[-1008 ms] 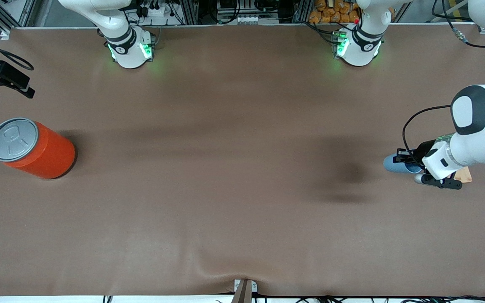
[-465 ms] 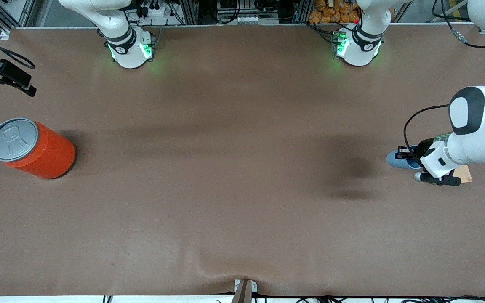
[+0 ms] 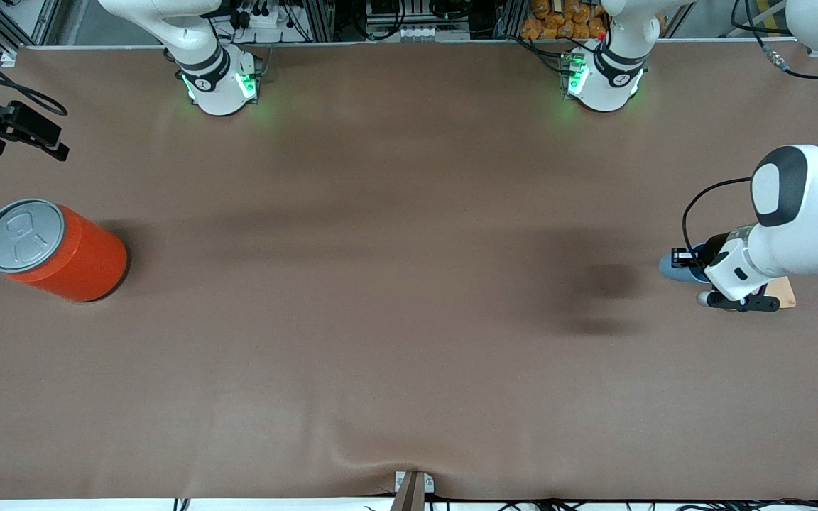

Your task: Flip cup

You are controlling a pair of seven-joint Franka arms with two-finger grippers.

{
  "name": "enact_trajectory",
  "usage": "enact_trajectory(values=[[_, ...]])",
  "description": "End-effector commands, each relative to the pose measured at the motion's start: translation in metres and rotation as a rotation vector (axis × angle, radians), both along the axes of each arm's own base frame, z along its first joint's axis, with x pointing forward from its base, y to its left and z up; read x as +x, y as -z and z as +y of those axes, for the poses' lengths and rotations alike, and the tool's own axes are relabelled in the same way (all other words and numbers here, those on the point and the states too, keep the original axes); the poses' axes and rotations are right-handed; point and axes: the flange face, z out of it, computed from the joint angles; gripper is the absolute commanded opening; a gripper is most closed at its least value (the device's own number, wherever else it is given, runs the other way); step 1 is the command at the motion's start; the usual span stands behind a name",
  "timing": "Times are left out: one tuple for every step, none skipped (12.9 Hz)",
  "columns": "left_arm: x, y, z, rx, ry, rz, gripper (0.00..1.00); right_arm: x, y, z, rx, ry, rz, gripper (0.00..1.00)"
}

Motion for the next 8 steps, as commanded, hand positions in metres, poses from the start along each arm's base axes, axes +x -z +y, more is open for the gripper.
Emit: enact_trajectory(values=[[-0.011,-0.014,-0.001,0.029,-0.012,-0.017,0.0,-0.005,-0.002,0.0,0.002,0.016,-0.009,1.0],[-0.015,-0.017,-0.002,0.031,-0.012,-0.018,0.0,-0.005,-0.002,0.0,0.002,0.016,-0.011,1.0],[-0.018,-0.016,-0.001,0.034,-0.012,-0.013,0.0,-0.006,-0.003,0.0,0.002,0.014,-0.012,1.0],[-0.022,-0.01,-0.002,0.035,-0.011,-0.005,0.0,-0.005,-0.003,0.002,0.002,0.011,-0.014,1.0],[-0.026,-0.002,-0.002,0.035,-0.012,-0.006,0.0,-0.005,-0.003,0.002,0.002,0.011,-0.014,1.0],[-0.03,0.002,-0.005,0.039,-0.011,-0.035,0.0,-0.005,-0.003,0.002,0.002,0.011,-0.015,1.0],[-0.031,0.005,-0.009,0.042,-0.022,-0.052,0.0,-0.005,-0.003,0.004,0.002,0.008,-0.014,1.0],[-0.031,0.006,-0.014,0.046,-0.039,-0.054,0.0,-0.005,-0.003,0.003,0.002,0.01,-0.015,1.0]])
